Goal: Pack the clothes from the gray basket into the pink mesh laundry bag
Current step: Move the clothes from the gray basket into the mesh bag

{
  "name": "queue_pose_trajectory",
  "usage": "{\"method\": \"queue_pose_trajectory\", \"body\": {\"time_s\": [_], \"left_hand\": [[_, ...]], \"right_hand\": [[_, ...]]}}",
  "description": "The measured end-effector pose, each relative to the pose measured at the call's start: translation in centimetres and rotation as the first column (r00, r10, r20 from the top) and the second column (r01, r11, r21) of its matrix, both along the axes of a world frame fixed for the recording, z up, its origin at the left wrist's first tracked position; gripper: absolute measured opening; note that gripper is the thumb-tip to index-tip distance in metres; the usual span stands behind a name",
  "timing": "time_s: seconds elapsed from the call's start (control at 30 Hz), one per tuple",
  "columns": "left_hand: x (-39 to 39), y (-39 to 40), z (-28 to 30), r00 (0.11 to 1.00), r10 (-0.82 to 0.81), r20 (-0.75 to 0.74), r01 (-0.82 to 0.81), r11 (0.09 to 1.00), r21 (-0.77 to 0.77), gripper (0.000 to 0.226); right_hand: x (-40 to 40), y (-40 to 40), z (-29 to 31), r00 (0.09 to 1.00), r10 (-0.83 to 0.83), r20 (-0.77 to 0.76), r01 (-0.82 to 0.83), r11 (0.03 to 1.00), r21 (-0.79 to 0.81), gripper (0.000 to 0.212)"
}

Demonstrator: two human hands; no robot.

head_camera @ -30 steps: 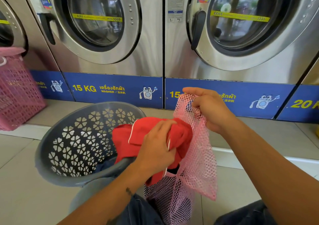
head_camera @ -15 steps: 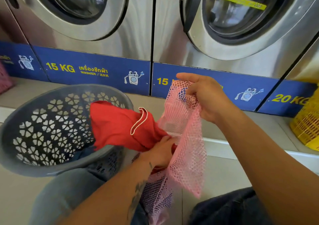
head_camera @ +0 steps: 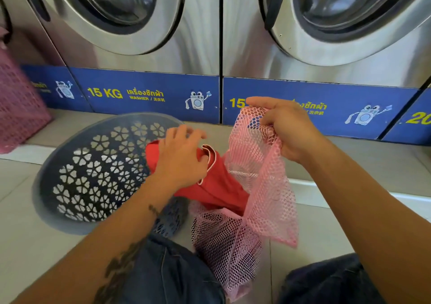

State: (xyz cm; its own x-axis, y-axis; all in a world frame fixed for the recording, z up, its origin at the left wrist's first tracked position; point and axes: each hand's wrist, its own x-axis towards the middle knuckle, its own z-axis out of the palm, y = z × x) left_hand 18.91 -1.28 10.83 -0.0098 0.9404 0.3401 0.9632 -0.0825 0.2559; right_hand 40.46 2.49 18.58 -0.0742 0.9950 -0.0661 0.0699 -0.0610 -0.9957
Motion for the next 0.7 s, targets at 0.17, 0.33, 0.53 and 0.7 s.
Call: {"method": "queue_pose_trajectory", "body": {"time_s": [0.17,0.33,0.53,0.7], "left_hand": [[-2.3,1.2,-2.6,0.972,0.230,0.045,-0.149,0.757,-0.637,0.108],[-0.8,-0.4,-4.9,0.974,0.225,-0.001,-0.213,0.922,-0.324,0.074],[2.0,-1.4,-3.7,0.998,-0.048,-0.042,0.054,0.986,0.156,0.035],[6.8,-0.9,-5.2,0.901,-0.353,0.251,0.366,0.931,-0.003,0.043]], "right_hand": [[-0.3,-0.6,-0.1,1.000,0.017,0.020,-0.018,1.000,0.013,0.058],[0.2,-1.2,0.2,1.000,0.006,0.030,-0.006,1.000,0.006,0.058],[1.1,-1.5,0.7,1.000,-0.016,0.004,0.016,1.000,-0.010,0.057],[1.6,-1.4,0.6,0.998,-0.062,0.009,0.062,0.998,-0.012,0.057]]}}
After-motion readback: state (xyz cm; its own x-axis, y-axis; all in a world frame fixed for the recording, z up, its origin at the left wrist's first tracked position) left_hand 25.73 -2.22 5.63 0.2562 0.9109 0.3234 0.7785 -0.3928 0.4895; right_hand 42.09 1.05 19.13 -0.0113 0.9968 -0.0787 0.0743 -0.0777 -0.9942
